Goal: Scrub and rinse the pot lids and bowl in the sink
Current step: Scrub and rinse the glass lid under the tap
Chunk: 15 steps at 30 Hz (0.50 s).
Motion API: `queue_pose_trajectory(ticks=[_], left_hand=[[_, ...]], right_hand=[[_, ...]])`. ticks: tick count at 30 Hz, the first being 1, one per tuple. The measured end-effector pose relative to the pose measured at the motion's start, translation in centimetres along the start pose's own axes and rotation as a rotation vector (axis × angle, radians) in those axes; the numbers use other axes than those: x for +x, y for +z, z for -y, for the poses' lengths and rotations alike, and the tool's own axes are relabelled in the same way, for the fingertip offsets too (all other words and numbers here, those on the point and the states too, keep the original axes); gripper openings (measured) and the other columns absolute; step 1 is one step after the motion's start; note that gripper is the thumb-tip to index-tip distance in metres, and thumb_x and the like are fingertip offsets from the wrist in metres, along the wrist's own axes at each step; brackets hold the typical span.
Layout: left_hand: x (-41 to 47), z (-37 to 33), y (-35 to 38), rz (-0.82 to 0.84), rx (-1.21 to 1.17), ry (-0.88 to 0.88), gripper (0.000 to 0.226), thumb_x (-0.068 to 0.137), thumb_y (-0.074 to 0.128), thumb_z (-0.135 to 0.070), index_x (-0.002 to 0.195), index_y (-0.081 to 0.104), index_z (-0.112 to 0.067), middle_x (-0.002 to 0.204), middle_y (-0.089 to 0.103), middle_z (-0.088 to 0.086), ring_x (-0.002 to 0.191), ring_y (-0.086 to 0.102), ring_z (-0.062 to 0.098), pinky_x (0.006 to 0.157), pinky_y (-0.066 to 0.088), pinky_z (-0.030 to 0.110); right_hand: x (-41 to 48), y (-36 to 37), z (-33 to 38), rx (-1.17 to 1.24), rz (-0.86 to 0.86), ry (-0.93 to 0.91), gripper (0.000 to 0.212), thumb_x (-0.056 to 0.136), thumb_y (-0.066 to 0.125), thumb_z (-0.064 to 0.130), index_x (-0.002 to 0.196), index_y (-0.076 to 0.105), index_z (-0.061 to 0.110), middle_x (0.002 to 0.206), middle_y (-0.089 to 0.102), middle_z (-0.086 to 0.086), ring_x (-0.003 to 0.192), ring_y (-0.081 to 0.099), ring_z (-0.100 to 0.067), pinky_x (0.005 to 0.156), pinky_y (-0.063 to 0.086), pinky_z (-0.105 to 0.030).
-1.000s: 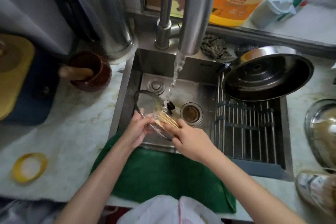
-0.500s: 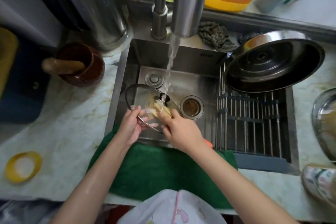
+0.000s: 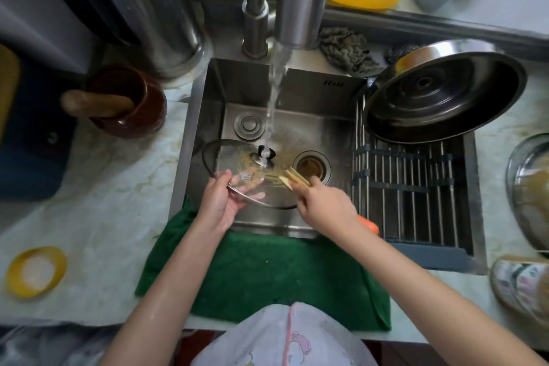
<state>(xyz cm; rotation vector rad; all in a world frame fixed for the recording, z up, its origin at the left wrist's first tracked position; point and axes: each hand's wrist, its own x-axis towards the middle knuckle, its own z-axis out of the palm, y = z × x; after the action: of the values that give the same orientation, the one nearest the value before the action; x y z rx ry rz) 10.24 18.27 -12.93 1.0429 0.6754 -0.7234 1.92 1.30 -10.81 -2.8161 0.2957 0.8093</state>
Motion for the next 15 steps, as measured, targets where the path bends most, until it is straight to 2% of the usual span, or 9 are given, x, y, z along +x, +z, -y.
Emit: queue_pose_trajectory(ticks=[2, 4, 6, 8, 10, 12, 15], left_hand=[[0.0, 0.0, 0.6, -0.017, 0.042, 0.014, 0.009, 0.102, 0.035, -0.012, 0.094, 0.036, -0.009, 0.073, 0.058, 0.007, 0.079, 0.069, 0.031, 0.062, 0.056, 0.056], [-0.1, 0.2, 0.5, -0.06, 0.122, 0.016, 0.006, 0.102, 0.037, -0.013, 0.099, 0.04, -0.009, 0.088, 0.06, 0.01, 0.075, 0.066, 0.025, 0.066, 0.057, 0.048], [-0.2, 0.3, -0.2, -0.085, 0.104, -0.004, 0.008, 0.101, 0.038, -0.013, 0.105, 0.041, -0.007, 0.096, 0.062, 0.015, 0.074, 0.066, 0.025, 0.061, 0.058, 0.042], [-0.3, 0.3, -0.8, -0.068, 0.018, -0.036, 0.01, 0.102, 0.038, -0.013, 0.099, 0.042, -0.004, 0.102, 0.063, 0.02, 0.073, 0.07, 0.029, 0.056, 0.059, 0.046], [-0.5, 0.3, -0.9, -0.011, 0.003, -0.035, 0.014, 0.102, 0.037, -0.014, 0.099, 0.043, -0.002, 0.111, 0.063, 0.023, 0.078, 0.072, 0.032, 0.059, 0.057, 0.053], [-0.7, 0.3, -0.6, 0.031, 0.055, -0.021, 0.012, 0.101, 0.039, -0.014, 0.107, 0.042, -0.004, 0.117, 0.062, 0.023, 0.081, 0.072, 0.032, 0.06, 0.057, 0.052], [-0.9, -0.2, -0.6, 0.035, 0.077, -0.003, 0.024, 0.102, 0.037, -0.013, 0.125, 0.041, -0.009, 0.116, 0.063, 0.02, 0.079, 0.072, 0.031, 0.057, 0.058, 0.048]], right_hand=[[1.0, -0.4, 1.7, 0.042, -0.032, -0.012, 0.048, 0.095, 0.039, 0.032, 0.142, 0.038, 0.036, 0.119, 0.048, -0.007, 0.081, 0.063, -0.033, 0.064, 0.049, -0.037], [-0.1, -0.7, 4.0, 0.114, -0.031, -0.154, 0.045, 0.095, 0.04, 0.032, 0.14, 0.041, 0.038, 0.111, 0.047, -0.004, 0.079, 0.062, -0.031, 0.061, 0.043, -0.035], [-2.0, -0.9, 3.5, 0.183, 0.003, -0.242, 0.047, 0.095, 0.039, 0.032, 0.141, 0.039, 0.042, 0.104, 0.043, 0.002, 0.077, 0.059, -0.026, 0.059, 0.042, -0.033], [-1.9, -0.1, 0.3, 0.115, 0.07, -0.178, 0.048, 0.095, 0.037, 0.031, 0.142, 0.037, 0.042, 0.104, 0.043, 0.002, 0.08, 0.06, -0.024, 0.061, 0.043, -0.033], [0.2, 1.1, -2.1, 0.064, 0.161, -0.044, 0.044, 0.097, 0.035, 0.031, 0.14, 0.043, 0.038, 0.105, 0.05, -0.003, 0.081, 0.061, -0.025, 0.063, 0.047, -0.034], [3.0, 1.7, -2.4, 0.158, 0.217, 0.067, 0.041, 0.099, 0.034, 0.032, 0.138, 0.048, 0.033, 0.104, 0.055, -0.006, 0.082, 0.061, -0.023, 0.067, 0.052, -0.035], [4.7, 2.1, -0.5, 0.236, 0.185, 0.071, 0.044, 0.1, 0.03, 0.034, 0.143, 0.039, 0.035, 0.125, 0.05, -0.011, 0.102, 0.059, -0.031, 0.087, 0.051, -0.042]])
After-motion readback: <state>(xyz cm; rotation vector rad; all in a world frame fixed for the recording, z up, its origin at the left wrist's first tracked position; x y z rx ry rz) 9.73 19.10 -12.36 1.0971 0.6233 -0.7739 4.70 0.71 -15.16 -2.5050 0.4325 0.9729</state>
